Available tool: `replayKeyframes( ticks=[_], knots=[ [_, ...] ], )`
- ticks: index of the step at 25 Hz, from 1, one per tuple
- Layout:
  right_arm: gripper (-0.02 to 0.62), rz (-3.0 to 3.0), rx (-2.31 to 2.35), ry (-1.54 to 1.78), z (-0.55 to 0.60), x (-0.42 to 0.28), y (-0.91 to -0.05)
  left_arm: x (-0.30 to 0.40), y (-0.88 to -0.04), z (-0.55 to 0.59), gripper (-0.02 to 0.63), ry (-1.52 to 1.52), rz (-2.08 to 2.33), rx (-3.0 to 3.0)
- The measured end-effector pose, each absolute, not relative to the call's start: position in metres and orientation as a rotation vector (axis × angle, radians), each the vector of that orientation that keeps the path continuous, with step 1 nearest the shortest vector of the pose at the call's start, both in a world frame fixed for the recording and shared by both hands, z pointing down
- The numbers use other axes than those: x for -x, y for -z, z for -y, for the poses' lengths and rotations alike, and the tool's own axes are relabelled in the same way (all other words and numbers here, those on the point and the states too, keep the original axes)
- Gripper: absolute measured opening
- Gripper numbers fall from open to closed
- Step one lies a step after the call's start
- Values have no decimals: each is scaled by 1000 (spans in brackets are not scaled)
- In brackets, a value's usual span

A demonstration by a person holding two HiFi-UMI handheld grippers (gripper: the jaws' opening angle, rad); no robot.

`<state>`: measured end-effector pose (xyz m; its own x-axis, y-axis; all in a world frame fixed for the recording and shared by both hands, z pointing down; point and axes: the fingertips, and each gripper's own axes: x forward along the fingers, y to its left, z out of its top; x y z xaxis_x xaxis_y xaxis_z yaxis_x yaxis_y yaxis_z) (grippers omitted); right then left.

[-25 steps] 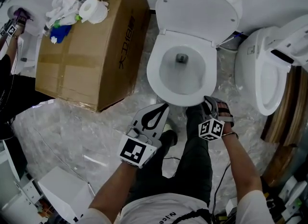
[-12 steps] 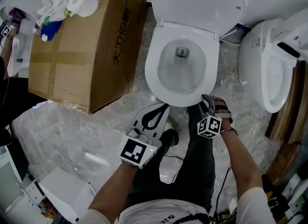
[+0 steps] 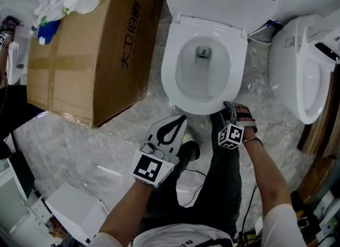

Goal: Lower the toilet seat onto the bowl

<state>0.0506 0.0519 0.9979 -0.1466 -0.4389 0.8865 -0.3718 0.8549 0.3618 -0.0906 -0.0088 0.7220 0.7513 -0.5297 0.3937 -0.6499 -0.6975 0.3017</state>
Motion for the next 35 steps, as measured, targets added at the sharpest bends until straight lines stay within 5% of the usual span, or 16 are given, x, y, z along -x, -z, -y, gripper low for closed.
replayKeyframes(
  ticks=[16,35],
  knots=[
    [167,1755,-695,-35,-54,-53,-985,80,-714,8,9,-407,849,-2540],
    [74,2037,-1305,-346,-12,-42,-642,40,-525,7,9,-411,739,-2622]
  ],
)
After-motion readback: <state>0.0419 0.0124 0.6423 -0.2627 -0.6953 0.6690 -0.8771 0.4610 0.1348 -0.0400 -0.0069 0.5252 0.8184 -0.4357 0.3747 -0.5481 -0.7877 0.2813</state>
